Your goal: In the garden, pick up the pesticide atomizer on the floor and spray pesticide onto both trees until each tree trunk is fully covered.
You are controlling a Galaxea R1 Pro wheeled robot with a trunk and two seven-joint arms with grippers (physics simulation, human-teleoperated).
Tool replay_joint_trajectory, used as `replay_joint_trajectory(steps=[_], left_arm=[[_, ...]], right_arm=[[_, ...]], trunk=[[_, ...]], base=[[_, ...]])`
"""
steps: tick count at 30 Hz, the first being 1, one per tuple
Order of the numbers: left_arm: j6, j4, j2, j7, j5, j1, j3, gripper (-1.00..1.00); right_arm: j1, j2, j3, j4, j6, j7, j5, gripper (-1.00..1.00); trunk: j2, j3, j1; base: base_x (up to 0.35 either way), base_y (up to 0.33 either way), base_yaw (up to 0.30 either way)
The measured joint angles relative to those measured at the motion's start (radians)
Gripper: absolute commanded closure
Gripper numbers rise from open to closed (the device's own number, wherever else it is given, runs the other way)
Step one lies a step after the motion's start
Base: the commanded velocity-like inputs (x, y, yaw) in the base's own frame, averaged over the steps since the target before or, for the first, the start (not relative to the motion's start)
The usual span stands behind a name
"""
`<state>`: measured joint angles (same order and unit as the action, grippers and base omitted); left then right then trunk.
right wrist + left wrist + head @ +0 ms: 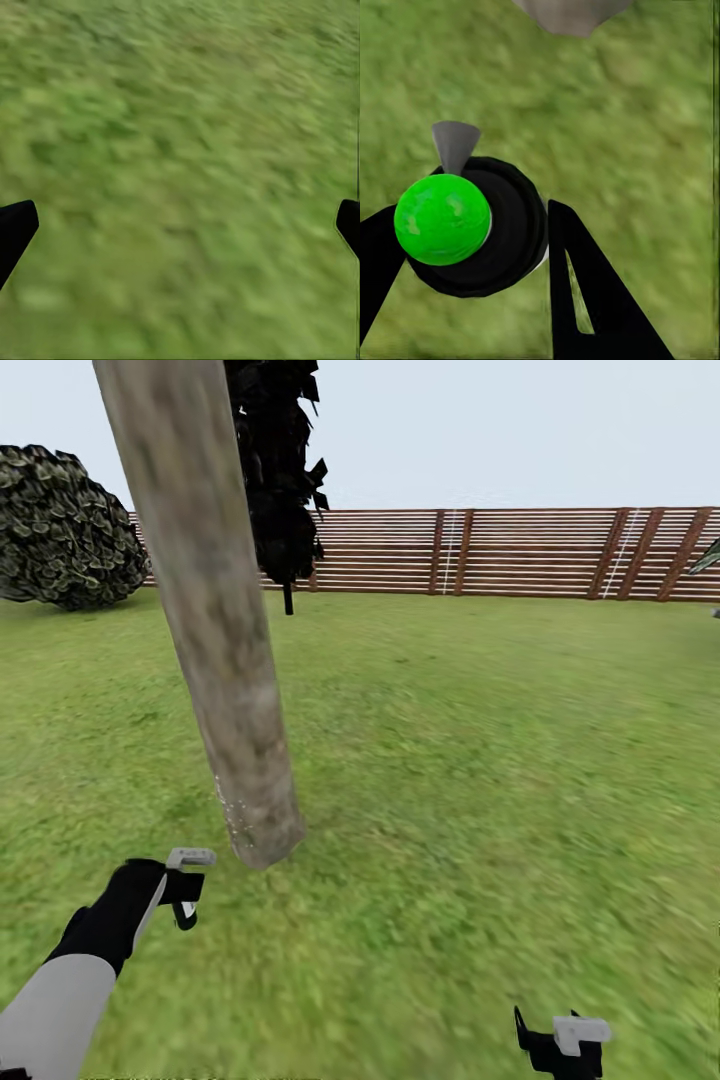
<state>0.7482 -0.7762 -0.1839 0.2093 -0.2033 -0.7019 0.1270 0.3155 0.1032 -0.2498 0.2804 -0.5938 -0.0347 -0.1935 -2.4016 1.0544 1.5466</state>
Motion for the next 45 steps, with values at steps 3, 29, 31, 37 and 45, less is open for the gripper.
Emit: replay_joint_trajectory(steps=[3, 29, 31, 37, 45], left_arm=[[0.0, 0.0, 0.004, -0.001, -0.002, 0.0, -0.001, 1.0], [-0.015, 0.066, 0.011, -0.003, 0.008, -0.002, 0.004, 1.0], [-0.013, 0.072, 0.015, -0.003, 0.01, -0.002, 0.006, 1.0], [-0.013, 0.124, 0.015, -0.003, 0.004, -0.002, 0.009, 1.0], [-0.019, 0.145, 0.01, -0.003, -0.002, -0.001, 0.005, 1.0]], right_arm=[[0.0, 0.0, 0.0, 0.0, 0.0, 0.0, 0.0, -1.0], [0.0, 0.008, -0.001, -0.043, -0.005, 0.0, 0.001, -1.0], [0.0, 0.004, -0.001, -0.044, -0.005, 0.0, 0.001, -1.0], [0.0, 0.003, -0.001, -0.042, -0.005, 0.0, 0.002, -1.0], [0.0, 0.001, -0.001, -0.044, -0.005, 0.0, 0.002, -1.0]], trunk=[[0.0, 0.0, 0.0], [0.0, 0.0, 0.0], [0.0, 0.0, 0.0], [0.0, 0.0, 0.0], [0.0, 0.0, 0.0]], base=[[0.0, -0.275, 0.016], [0.037, -0.274, 0.154], [0.187, -0.234, 0.007], [0.232, -0.197, 0.001], [0.174, -0.213, 0.193]])
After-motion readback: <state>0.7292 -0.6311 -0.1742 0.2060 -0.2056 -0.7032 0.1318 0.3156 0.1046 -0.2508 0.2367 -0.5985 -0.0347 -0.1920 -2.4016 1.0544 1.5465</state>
